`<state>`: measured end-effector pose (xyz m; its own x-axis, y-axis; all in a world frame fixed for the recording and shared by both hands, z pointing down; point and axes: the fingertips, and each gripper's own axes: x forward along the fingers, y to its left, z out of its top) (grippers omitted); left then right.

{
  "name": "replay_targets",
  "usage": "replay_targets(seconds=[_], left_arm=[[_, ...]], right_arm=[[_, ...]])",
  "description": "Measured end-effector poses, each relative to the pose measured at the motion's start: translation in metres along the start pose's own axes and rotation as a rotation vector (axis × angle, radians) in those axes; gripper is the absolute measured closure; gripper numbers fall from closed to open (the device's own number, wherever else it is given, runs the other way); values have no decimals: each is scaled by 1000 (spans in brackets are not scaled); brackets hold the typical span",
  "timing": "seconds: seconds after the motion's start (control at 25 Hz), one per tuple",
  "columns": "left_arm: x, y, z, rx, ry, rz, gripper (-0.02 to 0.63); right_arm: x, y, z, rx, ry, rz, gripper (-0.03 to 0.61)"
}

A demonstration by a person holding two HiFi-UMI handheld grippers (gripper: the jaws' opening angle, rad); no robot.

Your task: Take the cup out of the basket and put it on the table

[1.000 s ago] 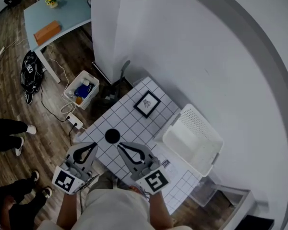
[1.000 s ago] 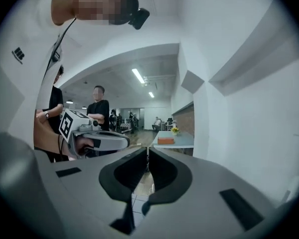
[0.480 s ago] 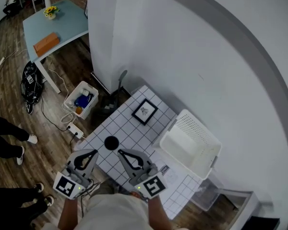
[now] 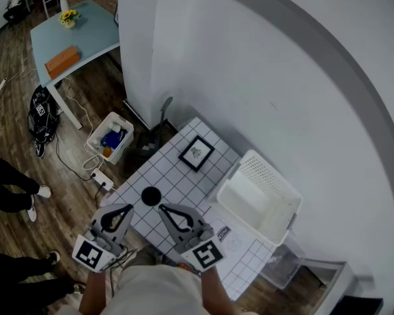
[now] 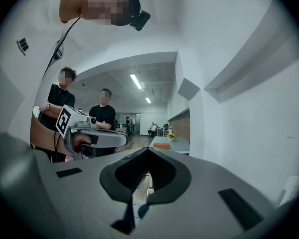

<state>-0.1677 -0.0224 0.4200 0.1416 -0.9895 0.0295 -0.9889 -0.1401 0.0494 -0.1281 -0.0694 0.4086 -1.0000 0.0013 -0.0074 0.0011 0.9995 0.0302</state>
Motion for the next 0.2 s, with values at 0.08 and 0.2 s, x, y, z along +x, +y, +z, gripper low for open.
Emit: replay_targets(seconds=[0.08, 0.2], left_arm=[[0, 1, -1, 2, 0, 1, 612], [1, 2, -1, 5, -7, 1, 612]], right_arm=[[0, -1, -2, -10, 11, 0, 569], [-4, 0, -19, -88, 126, 35, 569]])
